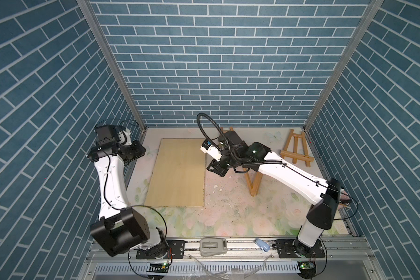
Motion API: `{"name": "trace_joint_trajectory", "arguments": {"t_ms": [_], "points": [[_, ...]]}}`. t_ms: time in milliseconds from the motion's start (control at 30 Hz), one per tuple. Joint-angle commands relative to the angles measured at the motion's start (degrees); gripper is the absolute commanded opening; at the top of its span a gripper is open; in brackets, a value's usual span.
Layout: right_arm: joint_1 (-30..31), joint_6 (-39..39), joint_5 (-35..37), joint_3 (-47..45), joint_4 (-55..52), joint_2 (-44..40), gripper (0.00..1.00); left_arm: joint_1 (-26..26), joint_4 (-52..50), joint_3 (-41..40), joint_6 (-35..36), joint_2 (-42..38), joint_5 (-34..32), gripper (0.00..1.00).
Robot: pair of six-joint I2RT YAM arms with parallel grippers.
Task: Disassemble the easel
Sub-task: Adjust the drawing board, then pick up the easel at the center of the board.
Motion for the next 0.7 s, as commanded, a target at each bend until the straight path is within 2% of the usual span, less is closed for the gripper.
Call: {"name": "trace_joint_trajectory", "arguments": {"t_ms": [0, 67, 167, 267, 400, 533, 667], "points": [[-3.1, -1.6, 1.8, -2.6, 5.6, -7.0, 0.33, -9.0, 0.0, 0.4, -2.6, -4.3, -1.1, 0.38], [-6.1, -0.8, 4.5, -4.9, 5.5, -10.8, 0.35, -16.5, 2.6, -1.1, -3.4, -7.0, -5.7, 0.45], [-12.2, 0.3, 7.8, -10.1, 4.3, -16.5, 0.37, -23.9, 7.6, -4.5, -6.7, -10.0, -9.5, 0.46], [-18.5, 1.0, 10.0, -15.7, 2.6, -22.1, 0.39, -27.0, 10.5, -6.8, -9.5, -11.3, -10.7, 0.48], [-25.8, 1.5, 9.3, -23.8, 2.0, -27.2, 0.42, -32.5, 11.7, -9.8, -11.1, -10.5, -12.6, 0.49], [-30.4, 1.3, 3.9, -29.9, 3.2, -26.5, 0.43, -37.3, 16.0, -13.6, -14.8, -7.8, -12.3, 0.49], [-32.9, 0.7, -0.7, -35.3, 9.8, -23.9, 0.45, -39.6, 19.6, -13.2, -16.7, -3.9, -10.2, 0.49]]}}
